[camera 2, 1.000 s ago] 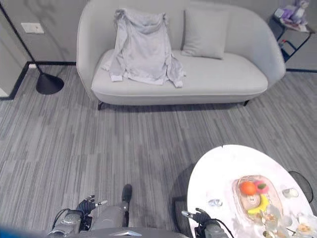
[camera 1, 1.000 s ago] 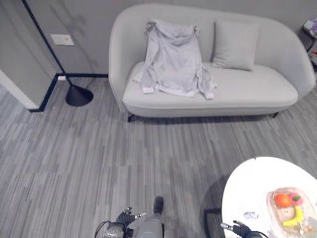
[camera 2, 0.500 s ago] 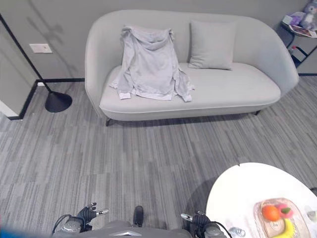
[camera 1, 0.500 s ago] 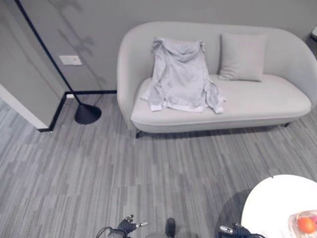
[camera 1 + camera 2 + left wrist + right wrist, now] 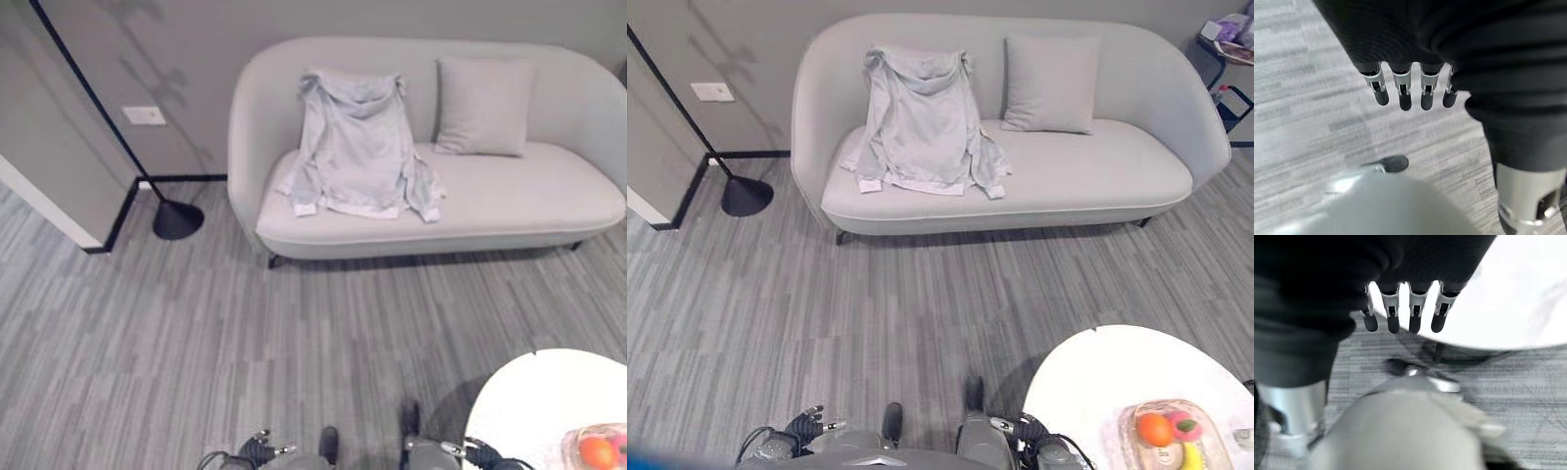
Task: Hang the clothes on the sofa on the clothes rack.
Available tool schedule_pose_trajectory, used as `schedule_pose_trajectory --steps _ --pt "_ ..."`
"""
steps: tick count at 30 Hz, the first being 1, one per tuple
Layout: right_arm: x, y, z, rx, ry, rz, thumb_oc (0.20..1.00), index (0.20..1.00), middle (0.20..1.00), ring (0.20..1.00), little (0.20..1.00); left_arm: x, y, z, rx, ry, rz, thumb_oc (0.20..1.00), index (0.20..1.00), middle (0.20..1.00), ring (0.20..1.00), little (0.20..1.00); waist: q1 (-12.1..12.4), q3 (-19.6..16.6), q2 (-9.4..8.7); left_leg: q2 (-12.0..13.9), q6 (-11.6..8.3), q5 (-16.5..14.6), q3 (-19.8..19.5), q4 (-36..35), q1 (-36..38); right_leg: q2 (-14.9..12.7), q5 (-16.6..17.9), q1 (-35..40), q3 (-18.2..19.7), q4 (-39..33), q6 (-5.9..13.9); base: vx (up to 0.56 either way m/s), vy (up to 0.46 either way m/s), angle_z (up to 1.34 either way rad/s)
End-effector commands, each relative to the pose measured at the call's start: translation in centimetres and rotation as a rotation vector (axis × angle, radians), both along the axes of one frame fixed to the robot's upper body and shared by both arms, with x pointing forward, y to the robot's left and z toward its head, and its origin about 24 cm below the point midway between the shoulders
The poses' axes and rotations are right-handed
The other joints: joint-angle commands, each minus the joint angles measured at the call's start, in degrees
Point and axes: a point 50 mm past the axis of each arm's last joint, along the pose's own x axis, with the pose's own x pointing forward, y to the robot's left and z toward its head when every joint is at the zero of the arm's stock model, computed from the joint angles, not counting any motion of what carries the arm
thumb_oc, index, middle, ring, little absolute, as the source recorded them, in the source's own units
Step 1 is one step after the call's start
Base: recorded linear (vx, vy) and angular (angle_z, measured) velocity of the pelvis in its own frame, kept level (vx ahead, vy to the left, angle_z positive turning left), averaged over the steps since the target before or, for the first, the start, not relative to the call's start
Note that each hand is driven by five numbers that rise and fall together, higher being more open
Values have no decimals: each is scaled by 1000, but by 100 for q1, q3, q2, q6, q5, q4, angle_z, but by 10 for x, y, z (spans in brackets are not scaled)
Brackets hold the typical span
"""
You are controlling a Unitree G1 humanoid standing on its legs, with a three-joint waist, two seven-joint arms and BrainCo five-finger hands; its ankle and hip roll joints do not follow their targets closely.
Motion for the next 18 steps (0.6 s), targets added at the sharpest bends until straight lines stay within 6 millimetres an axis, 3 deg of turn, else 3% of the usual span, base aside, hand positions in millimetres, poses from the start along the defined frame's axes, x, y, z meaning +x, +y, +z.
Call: schedule_pose_trajectory --steps 1,6,9,18 --pt "9 -16 6 -63 -26 56 1000 1000 1000 1000 1000 11 -17 0 -23 -32 -84 1000 1000 1000 1000 1000 6 72 293 -250 -474 -680 7 68 846 101 949 -308 -284 84 14 234 -127 77" --pt "12 -22 9 -70 -44 50 1000 1000 1000 1000 1000 9 -22 -1 -39 -36 -76 1000 1000 1000 1000 1000 -46 -92 342 -1 -564 -782 -101 68 906 240 975 -116 -400 84 -110 250 -157 20" --pt "13 -28 11 -82 -57 32 1000 1000 1000 1000 1000 16 -24 1 -43 -60 -82 1000 1000 1000 1000 1000 -75 -163 391 185 -688 -752 -126 68 879 347 811 -13 -426 84 -194 174 -121 21" --pt "12 -39 14 -104 -65 15 1000 1000 1000 1000 1000 23 -25 4 -56 -97 -63 1000 1000 1000 1000 1000 -70 -281 511 551 -1053 -211 -167 477 874 671 328 365 -543 84 -489 161 -102 11"
